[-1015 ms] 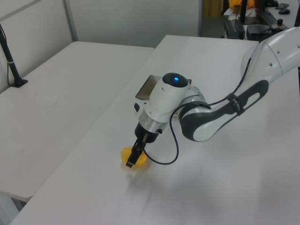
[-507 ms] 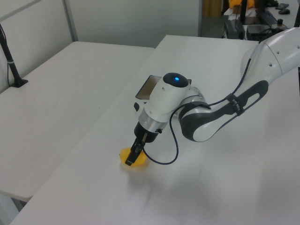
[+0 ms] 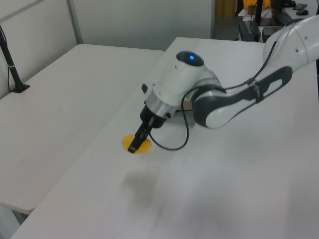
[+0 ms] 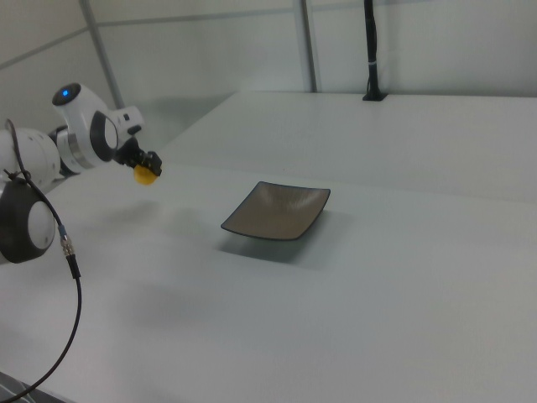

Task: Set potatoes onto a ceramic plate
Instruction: 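Lift the held potato up off the table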

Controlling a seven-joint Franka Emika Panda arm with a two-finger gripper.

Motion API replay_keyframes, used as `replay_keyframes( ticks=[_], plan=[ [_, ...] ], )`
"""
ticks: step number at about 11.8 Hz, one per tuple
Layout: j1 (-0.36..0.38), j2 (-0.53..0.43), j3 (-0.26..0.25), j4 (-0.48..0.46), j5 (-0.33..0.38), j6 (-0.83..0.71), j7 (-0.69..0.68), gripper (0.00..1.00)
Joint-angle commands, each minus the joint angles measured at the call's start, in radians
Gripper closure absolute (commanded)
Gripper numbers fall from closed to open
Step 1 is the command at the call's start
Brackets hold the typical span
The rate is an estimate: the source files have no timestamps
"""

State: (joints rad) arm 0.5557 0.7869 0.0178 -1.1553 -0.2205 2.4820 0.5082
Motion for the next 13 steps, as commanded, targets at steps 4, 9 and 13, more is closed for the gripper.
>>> replay_keyframes(
  ticks=[4,9,13],
  plan=[
    [-0.080,-0.458,-0.007,-0.300,0.003,-0.259,0.018,0.84],
    [-0.212,-0.672,-0.007,-0.395,0.183,-0.503,-0.288,0.84],
    [-0.336,-0.723,-0.005,-0.446,0.251,-0.541,-0.516,0.84]
  ],
)
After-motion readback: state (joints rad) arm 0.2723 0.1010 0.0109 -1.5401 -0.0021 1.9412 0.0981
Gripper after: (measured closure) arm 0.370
